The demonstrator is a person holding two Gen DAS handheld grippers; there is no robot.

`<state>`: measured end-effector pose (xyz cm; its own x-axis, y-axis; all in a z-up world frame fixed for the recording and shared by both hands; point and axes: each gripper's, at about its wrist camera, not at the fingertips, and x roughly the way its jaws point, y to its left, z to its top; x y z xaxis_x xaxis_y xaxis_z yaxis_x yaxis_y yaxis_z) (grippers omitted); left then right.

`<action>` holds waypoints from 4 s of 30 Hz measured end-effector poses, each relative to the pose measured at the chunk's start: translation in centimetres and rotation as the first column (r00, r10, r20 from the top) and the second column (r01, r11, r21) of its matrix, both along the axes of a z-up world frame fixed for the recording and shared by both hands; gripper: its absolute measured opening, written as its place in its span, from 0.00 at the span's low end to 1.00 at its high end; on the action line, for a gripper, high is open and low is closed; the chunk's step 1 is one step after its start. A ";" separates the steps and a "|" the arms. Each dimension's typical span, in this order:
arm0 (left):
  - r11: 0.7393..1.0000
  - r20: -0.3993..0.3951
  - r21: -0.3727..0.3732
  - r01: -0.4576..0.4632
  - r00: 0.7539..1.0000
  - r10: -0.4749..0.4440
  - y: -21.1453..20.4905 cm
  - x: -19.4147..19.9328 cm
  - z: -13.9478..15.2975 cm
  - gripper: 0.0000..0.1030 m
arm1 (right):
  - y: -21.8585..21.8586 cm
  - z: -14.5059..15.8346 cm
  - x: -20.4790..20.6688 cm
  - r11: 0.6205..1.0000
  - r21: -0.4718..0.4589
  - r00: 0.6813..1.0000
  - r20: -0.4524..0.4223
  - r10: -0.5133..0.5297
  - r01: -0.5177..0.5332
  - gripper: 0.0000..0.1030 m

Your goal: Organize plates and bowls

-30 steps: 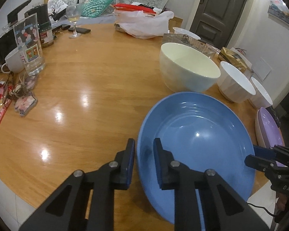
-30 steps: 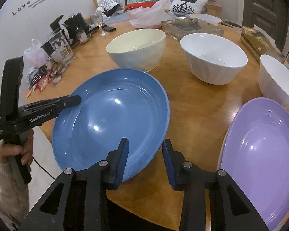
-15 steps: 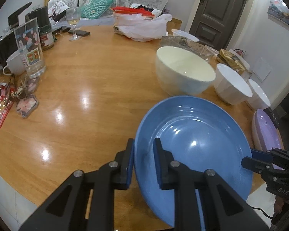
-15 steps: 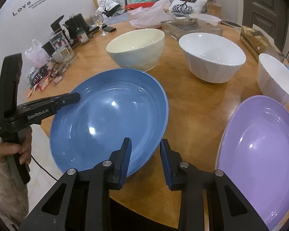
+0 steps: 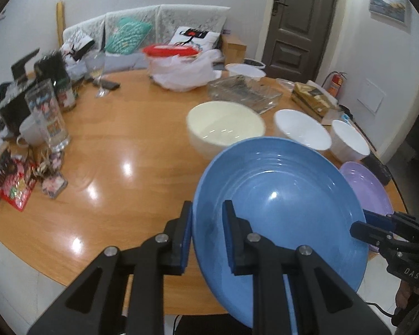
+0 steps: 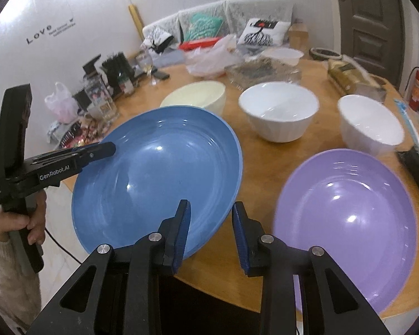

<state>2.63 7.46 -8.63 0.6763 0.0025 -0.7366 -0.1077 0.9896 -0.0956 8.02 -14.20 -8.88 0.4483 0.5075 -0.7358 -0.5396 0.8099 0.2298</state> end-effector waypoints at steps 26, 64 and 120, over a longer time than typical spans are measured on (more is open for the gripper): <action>0.959 -0.114 0.068 0.275 0.957 -0.266 -19.1 7.6 -1.7 0.19 | -17.5 -0.8 1.4 0.946 0.022 0.945 0.042 -0.325 0.325 0.25; 0.912 -0.149 0.132 0.388 0.917 -0.369 -21.0 9.2 -4.2 0.24 | -17.9 -1.7 2.4 0.904 -0.156 0.917 0.060 -0.394 0.399 0.34; 0.876 -0.291 -0.113 0.469 0.827 -0.481 -9.4 29.0 -4.5 0.16 | 4.7 -5.2 18.7 0.953 -0.296 0.998 -0.022 0.060 -0.064 0.98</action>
<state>31.61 -1.91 -13.12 0.3331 -0.2913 -0.8968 0.3454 0.9227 -0.1715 26.69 -9.52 -14.11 0.4125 0.2920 -0.8629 -0.5892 0.8079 -0.0083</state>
